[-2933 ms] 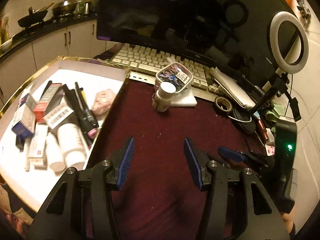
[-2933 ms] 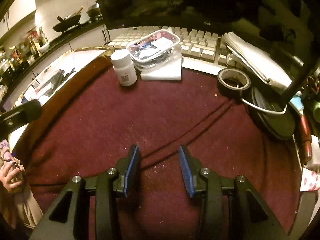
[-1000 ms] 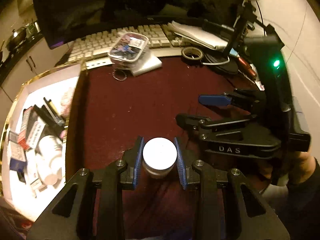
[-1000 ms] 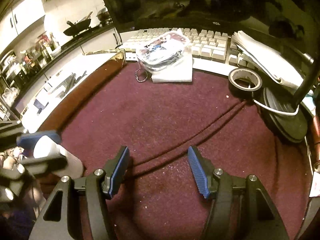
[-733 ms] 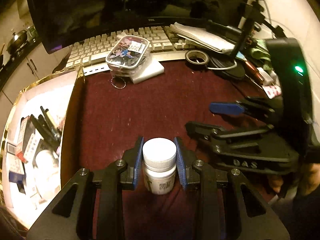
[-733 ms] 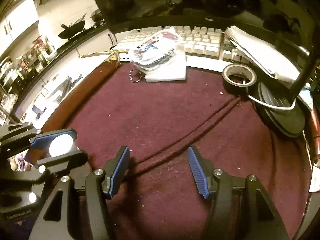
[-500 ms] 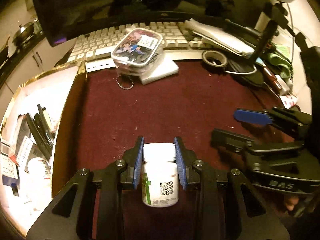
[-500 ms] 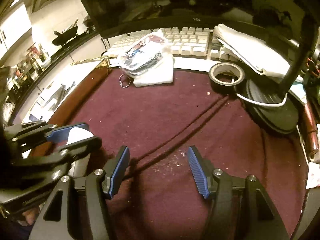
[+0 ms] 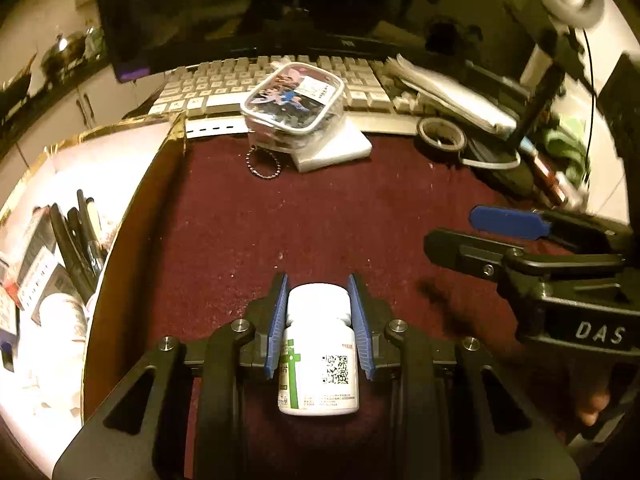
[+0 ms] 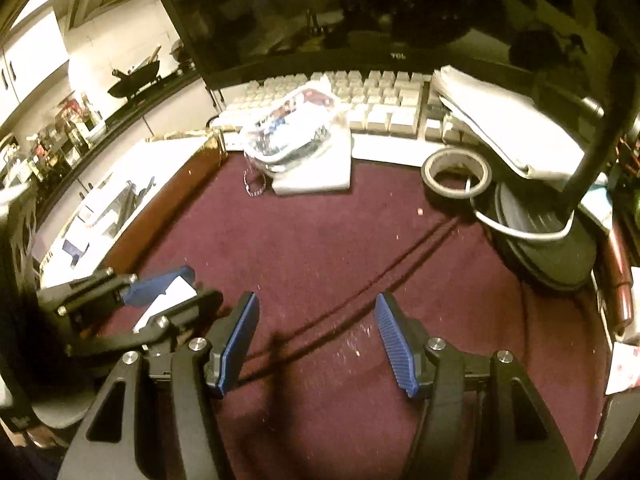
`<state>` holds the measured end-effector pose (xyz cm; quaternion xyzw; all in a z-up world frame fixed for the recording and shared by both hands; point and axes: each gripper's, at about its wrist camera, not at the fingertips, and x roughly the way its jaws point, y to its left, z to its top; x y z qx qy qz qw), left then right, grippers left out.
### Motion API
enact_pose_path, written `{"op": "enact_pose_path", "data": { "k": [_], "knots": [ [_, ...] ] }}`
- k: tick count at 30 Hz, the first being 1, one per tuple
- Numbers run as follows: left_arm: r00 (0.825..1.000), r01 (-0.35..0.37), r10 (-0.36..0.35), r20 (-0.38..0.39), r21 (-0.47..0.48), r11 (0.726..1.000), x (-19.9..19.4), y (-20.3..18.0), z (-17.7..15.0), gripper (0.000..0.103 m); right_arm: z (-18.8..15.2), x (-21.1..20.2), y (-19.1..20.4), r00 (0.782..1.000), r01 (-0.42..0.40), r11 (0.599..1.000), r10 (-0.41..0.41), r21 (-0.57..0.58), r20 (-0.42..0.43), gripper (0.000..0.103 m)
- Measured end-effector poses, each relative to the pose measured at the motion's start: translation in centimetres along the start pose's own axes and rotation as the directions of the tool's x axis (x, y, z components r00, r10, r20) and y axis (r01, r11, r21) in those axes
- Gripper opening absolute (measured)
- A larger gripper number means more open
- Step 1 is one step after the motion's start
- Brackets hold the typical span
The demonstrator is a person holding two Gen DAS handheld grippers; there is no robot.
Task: Organize objects
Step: 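Reach the right tool to the clear sticker-covered plastic box and grasp it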
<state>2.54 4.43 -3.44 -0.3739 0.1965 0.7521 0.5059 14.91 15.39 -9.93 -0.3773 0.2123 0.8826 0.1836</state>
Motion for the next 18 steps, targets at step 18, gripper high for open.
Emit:
{"op": "enact_pose_path", "data": {
  "k": [18],
  "knots": [
    [0.989,0.071,-0.043,0.144,-0.196,0.978,-2.2,3.8,-0.3,0.029,4.9,3.1,0.9,1.0,0.008,1.0,-0.008,0.0,0.011,0.061]
  ]
}}
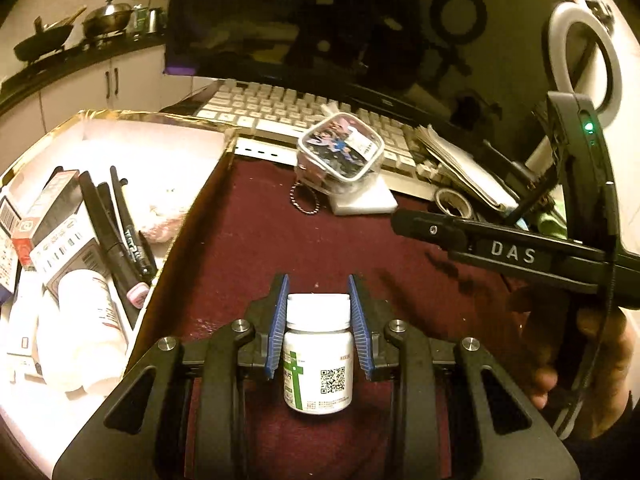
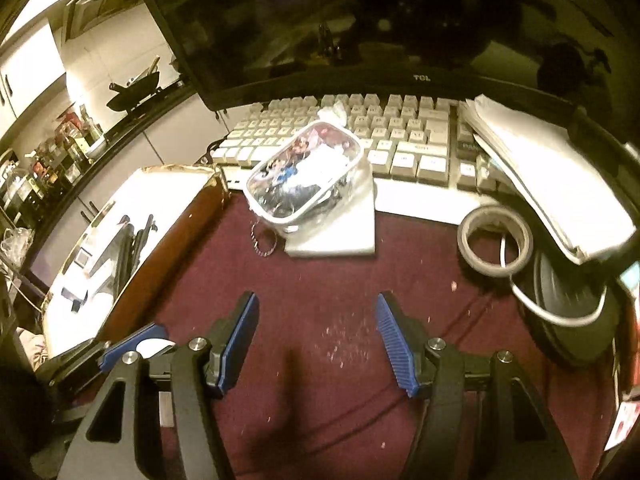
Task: Organize objects
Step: 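Reach the right tool to the clear sticker-covered plastic box and grasp it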
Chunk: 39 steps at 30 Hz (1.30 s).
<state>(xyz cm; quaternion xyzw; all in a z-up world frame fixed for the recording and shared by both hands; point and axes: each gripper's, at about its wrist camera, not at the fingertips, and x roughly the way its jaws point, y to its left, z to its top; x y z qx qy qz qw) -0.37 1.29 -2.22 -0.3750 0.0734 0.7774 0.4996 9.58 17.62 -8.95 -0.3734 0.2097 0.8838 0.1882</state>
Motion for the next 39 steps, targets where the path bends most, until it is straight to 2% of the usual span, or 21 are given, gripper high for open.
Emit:
{"op": "enact_pose_path", "data": {
  "k": [4,7,10,15,16,17,19,24,27,30,33,38,39],
  "knots": [
    [0.999,0.021,-0.02,0.026,-0.044,0.999,-0.6,0.7,-0.1,0.029,1.0,1.2,-0.4,0.999,-0.022,1.0,0.023,0.013,-0.024,0.061],
    [0.999,0.044,-0.042,0.03,-0.079,0.996,-0.8,1.4,0.1,0.029,1.8,2.1,0.0,0.999,0.019,1.0,-0.019,-0.004,-0.034,0.061],
    [0.998,0.052,-0.05,0.026,-0.089,0.995,-0.8,1.6,0.1,0.029,2.8,2.7,0.9,0.999,0.003,1.0,-0.003,-0.004,-0.053,0.061],
    [0.999,0.044,-0.042,0.027,-0.074,0.996,-0.9,1.3,0.0,0.029,5.6,3.7,3.2,0.997,0.07,0.997,-0.071,-0.043,-0.04,0.061],
    [0.999,0.046,-0.044,0.023,-0.072,0.996,-0.8,1.3,0.0,0.029,6.3,4.3,3.4,0.993,0.105,0.993,-0.108,-0.046,-0.047,0.061],
    [0.999,0.045,-0.044,0.022,-0.077,0.996,-0.8,1.3,0.0,0.029,7.0,4.7,3.3,0.989,0.139,0.99,-0.14,-0.036,-0.05,0.061],
    [0.999,0.047,-0.045,0.023,-0.083,0.995,-0.9,1.4,0.0,0.029,8.1,5.0,2.6,0.987,0.157,0.987,-0.156,0.021,-0.032,0.061],
    [0.998,0.056,-0.054,0.025,-0.087,0.995,-0.8,1.5,0.1,0.029,9.9,6.8,1.9,0.986,0.159,0.984,-0.155,0.075,-0.055,0.061],
    [0.998,0.061,-0.059,0.022,-0.083,0.995,-0.8,1.4,0.1,0.029,10.5,7.6,2.8,0.985,0.166,0.985,-0.162,0.055,-0.063,0.061],
    [0.998,0.068,-0.066,0.021,-0.086,0.994,-0.9,1.6,0.1,0.029,10.7,8.6,3.8,0.98,0.189,0.982,-0.188,0.006,-0.068,0.068],
    [0.997,0.069,-0.067,0.022,-0.086,0.994,-1.0,1.6,0.1,0.029,10.3,8.6,4.5,0.974,0.22,0.974,-0.223,-0.048,-0.045,0.07],
    [0.998,0.063,-0.061,0.023,-0.075,0.995,-1.2,1.3,-0.1,0.029,9.7,8.4,4.3,0.977,0.208,0.975,-0.21,-0.084,-0.024,0.069],
    [0.998,0.061,-0.059,0.024,-0.075,0.995,-1.2,1.3,-0.1,0.029,9.7,8.2,4.1,0.979,0.201,0.976,-0.204,-0.082,-0.02,0.063]
  ]
}}
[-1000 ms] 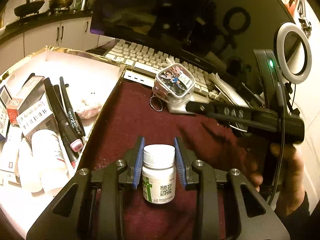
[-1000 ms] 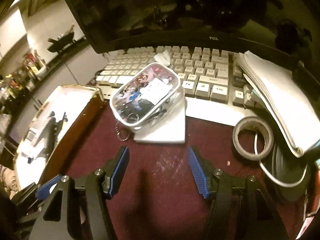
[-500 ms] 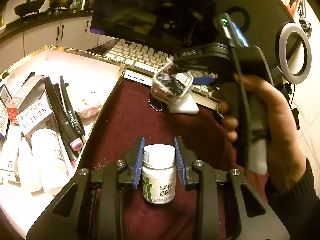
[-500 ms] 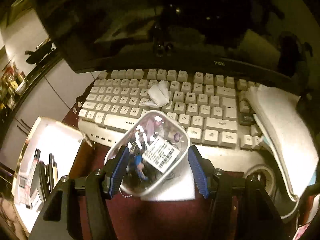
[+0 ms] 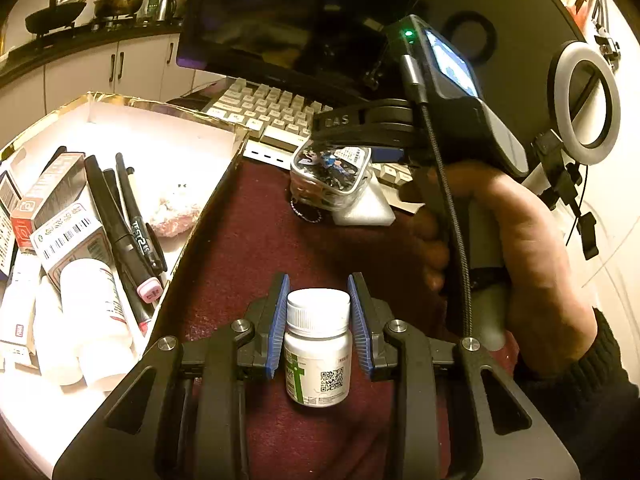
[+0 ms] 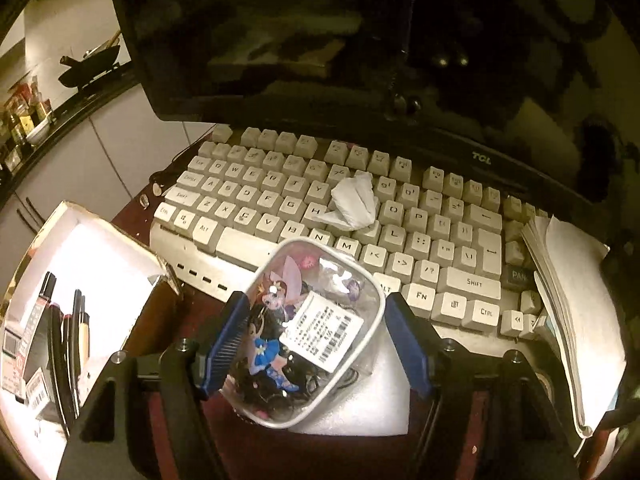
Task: Organize objects
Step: 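Reach the right tool to the clear sticker-covered plastic box and grasp it, then lift the clear plastic box off the desk with the right tool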
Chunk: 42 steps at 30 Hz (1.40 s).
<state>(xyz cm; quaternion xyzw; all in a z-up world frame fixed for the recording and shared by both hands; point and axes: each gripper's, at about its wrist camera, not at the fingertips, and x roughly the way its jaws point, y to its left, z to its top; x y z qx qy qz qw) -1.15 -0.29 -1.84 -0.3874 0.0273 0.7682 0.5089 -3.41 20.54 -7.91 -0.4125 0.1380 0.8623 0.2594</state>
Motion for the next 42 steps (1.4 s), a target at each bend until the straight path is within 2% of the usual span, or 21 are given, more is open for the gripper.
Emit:
{"op": "enact_pose_path", "data": {
  "k": [2,4,10,13,19,22,27,30,33,35,40,41,42],
  "knots": [
    [1.0,-0.004,0.004,0.001,0.002,1.0,-0.1,0.0,-0.1,0.029,-0.1,-0.4,-0.4,1.0,0.011,1.0,-0.011,0.004,0.016,0.047],
    [1.0,-0.012,0.012,0.002,0.002,1.0,0.0,-0.1,-0.1,0.029,-0.2,-0.7,-0.7,1.0,-0.012,1.0,0.011,0.025,0.019,0.037],
    [1.0,-0.016,0.016,0.014,0.0,1.0,-0.4,0.0,-0.2,0.029,-0.9,-2.6,-0.9,0.997,-0.051,0.999,0.051,0.009,0.051,0.015],
    [1.0,-0.013,0.013,0.012,0.002,1.0,-0.3,0.1,-0.1,0.029,-1.3,-4.1,-0.9,0.993,-0.094,0.996,0.094,-0.008,0.066,0.01],
    [1.0,-0.011,0.011,0.012,-0.007,1.0,-0.4,0.3,0.0,0.029,-3.2,-7.7,-0.2,0.987,-0.116,0.99,0.124,-0.082,0.1,0.005],
    [1.0,-0.007,0.007,0.009,-0.013,1.0,-0.4,0.4,0.0,0.029,-4.6,-10.0,0.2,0.985,-0.101,0.987,0.117,-0.122,0.128,0.004],
    [1.0,-0.007,0.007,0.007,-0.01,1.0,-0.4,0.5,0.1,0.029,-7.7,-13.6,-1.0,0.981,-0.114,0.988,0.128,-0.103,0.146,0.004],
    [1.0,-0.006,0.006,0.005,-0.011,1.0,-0.4,0.6,0.1,0.029,-9.7,-15.2,-2.5,0.978,-0.153,0.987,0.159,-0.053,0.134,0.004],
    [1.0,-0.009,0.009,-0.001,-0.004,1.0,-0.3,0.5,0.1,0.029,-11.2,-14.5,-4.0,0.984,-0.15,0.989,0.151,-0.009,0.094,0.004],
    [1.0,-0.016,0.016,-0.003,0.002,1.0,-0.2,0.4,0.1,0.029,-11.5,-13.9,-5.2,0.988,-0.117,0.993,0.115,0.02,0.102,0.007],
    [0.999,-0.038,0.038,-0.009,0.004,0.999,0.2,0.3,0.1,0.029,-11.8,-11.6,-8.0,0.991,-0.117,0.984,0.107,0.131,0.082,0.007],
    [0.999,-0.042,0.042,-0.009,0.005,0.999,0.2,0.3,0.1,0.029,-12.1,-11.2,-8.2,0.991,-0.126,0.98,0.116,0.151,0.072,0.009],
    [0.999,-0.045,0.045,-0.01,0.008,0.999,0.3,0.2,0.2,0.029,-12.7,-10.9,-8.6,0.989,-0.14,0.973,0.13,0.181,0.07,0.015]
  ]
}}
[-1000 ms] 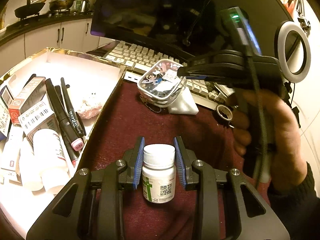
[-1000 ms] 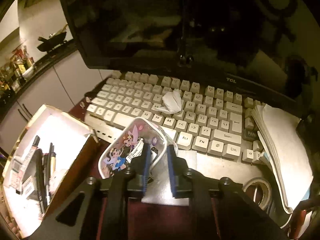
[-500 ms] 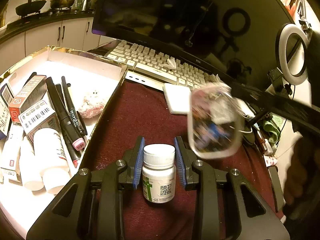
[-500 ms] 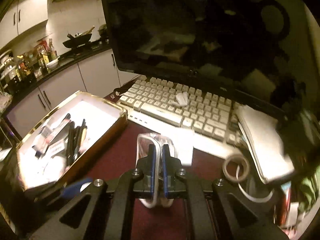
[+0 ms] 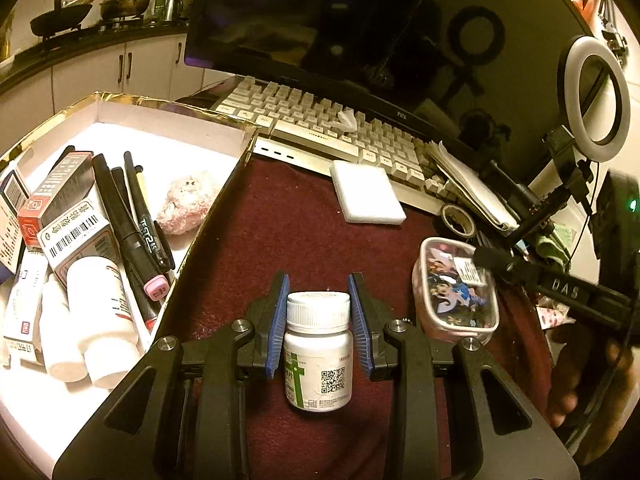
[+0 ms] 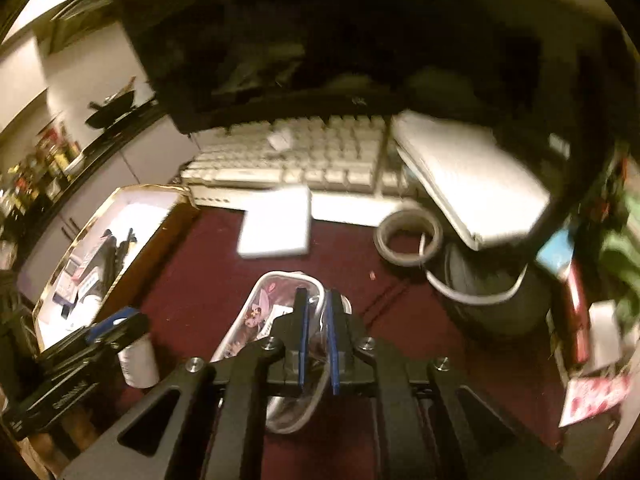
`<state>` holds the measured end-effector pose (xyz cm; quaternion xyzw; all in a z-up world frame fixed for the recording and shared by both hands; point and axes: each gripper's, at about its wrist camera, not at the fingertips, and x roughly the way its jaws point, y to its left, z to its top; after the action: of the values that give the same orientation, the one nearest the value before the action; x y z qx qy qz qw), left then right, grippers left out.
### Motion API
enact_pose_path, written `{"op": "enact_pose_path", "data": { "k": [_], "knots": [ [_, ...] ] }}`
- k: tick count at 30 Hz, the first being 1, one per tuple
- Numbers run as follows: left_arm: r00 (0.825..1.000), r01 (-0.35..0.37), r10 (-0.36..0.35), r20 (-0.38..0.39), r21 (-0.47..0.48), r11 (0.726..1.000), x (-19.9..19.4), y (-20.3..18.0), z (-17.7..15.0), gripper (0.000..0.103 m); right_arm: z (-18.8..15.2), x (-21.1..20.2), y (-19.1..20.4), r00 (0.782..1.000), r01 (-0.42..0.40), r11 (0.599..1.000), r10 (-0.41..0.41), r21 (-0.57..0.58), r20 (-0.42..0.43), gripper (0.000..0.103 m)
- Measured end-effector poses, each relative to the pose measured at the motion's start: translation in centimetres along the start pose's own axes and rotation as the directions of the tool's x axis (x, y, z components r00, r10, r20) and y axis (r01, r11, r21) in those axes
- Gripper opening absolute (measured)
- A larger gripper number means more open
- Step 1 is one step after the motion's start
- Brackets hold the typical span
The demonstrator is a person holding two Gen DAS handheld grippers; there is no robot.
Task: Organize objects
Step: 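Lift the clear plastic box off the desk with the right tool, then carry the pill bottle and clear plastic box into the tray with both tools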
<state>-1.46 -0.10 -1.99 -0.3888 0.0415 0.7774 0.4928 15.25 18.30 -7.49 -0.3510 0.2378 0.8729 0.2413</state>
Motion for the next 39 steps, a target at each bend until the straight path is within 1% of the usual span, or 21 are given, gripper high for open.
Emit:
{"op": "enact_pose_path", "data": {
  "k": [1,3,5,6,7,9,11,14,16,17,18,19,24,26,27,28,30,34,39],
  "knots": [
    [1.0,-0.004,0.004,-0.001,0.003,1.0,0.1,-0.1,0.0,0.029,-0.4,0.2,-0.4,1.0,-0.009,1.0,0.009,0.028,0.0,0.032],
    [1.0,-0.01,0.01,-0.002,0.012,1.0,0.1,-0.3,0.0,0.029,-1.3,0.6,-0.9,1.0,-0.014,0.998,0.015,0.055,-0.01,0.05],
    [1.0,-0.013,0.014,-0.009,0.024,1.0,0.2,-0.5,-0.1,0.029,-1.9,0.8,-1.4,0.999,-0.028,0.997,0.03,0.077,-0.03,0.05],
    [1.0,-0.014,0.015,-0.012,0.028,1.0,0.3,-0.5,-0.1,0.029,-2.3,0.9,-1.6,0.997,-0.05,0.994,0.055,0.098,-0.045,0.051],
    [1.0,-0.016,0.016,-0.014,0.032,0.999,0.4,-0.6,-0.1,0.029,-2.5,0.9,-1.9,0.995,-0.083,0.989,0.09,0.123,-0.053,0.054],
    [1.0,-0.019,0.019,-0.014,0.033,0.999,0.4,-0.7,-0.1,0.029,-2.8,1.2,-2.0,0.99,-0.104,0.981,0.117,0.164,-0.074,0.056],
    [1.0,-0.017,0.018,-0.014,0.028,0.999,0.4,-0.6,-0.1,0.029,-2.6,1.2,-1.6,0.991,-0.092,0.979,0.108,0.181,-0.083,0.058],
    [1.0,-0.014,0.015,-0.014,0.022,1.0,0.3,-0.5,-0.1,0.029,-2.1,2.1,-0.6,0.993,-0.059,0.983,0.077,0.172,-0.095,0.062],
    [1.0,-0.012,0.013,-0.014,0.019,1.0,0.3,-0.4,-0.1,0.029,-1.9,2.8,-0.2,0.992,-0.056,0.984,0.073,0.171,-0.099,0.07],
    [1.0,-0.012,0.013,-0.015,0.019,1.0,0.3,-0.5,-0.1,0.029,-1.9,3.3,-0.1,0.991,-0.063,0.982,0.083,0.179,-0.109,0.072],
    [1.0,-0.011,0.011,-0.015,0.019,1.0,0.3,-0.5,-0.1,0.029,-1.9,3.4,0.0,0.991,-0.075,0.981,0.094,0.181,-0.098,0.076],
    [1.0,-0.011,0.011,-0.014,0.018,1.0,0.3,-0.4,-0.1,0.029,-1.8,3.6,0.2,0.991,-0.068,0.983,0.087,0.17,-0.104,0.076],
    [1.0,-0.002,0.002,-0.011,0.014,1.0,0.2,-0.3,-0.1,0.029,-2.4,3.2,0.6,0.993,-0.067,0.989,0.079,0.134,-0.086,0.075],
    [1.0,-0.001,0.001,-0.01,0.013,1.0,0.3,-0.4,-0.1,0.029,-2.7,2.6,0.8,0.997,-0.056,0.992,0.062,0.11,-0.054,0.065],
    [1.0,0.0,0.0,-0.009,0.013,1.0,0.2,-0.4,-0.1,0.029,-2.7,2.2,0.7,0.998,-0.058,0.992,0.061,0.111,-0.03,0.048],
    [1.0,0.001,-0.001,-0.008,0.013,1.0,0.2,-0.4,-0.1,0.029,-2.6,1.6,0.6,0.996,-0.093,0.988,0.094,0.123,0.002,0.037],
    [1.0,0.001,-0.001,-0.009,0.011,1.0,0.2,-0.3,-0.1,0.029,-2.3,0.9,0.9,0.993,-0.119,0.987,0.117,0.105,0.03,0.031],
    [1.0,0.002,-0.002,0.0,0.002,1.0,-0.1,-0.3,-0.1,0.029,-2.1,-0.3,2.8,0.986,-0.153,0.988,0.151,0.026,0.066,0.022],
    [0.999,0.008,-0.008,0.034,-0.001,1.0,-0.7,-0.3,-0.1,0.029,-2.1,-1.7,3.6,0.977,-0.193,0.981,0.191,0.004,0.096,0.021]
  ]
}}
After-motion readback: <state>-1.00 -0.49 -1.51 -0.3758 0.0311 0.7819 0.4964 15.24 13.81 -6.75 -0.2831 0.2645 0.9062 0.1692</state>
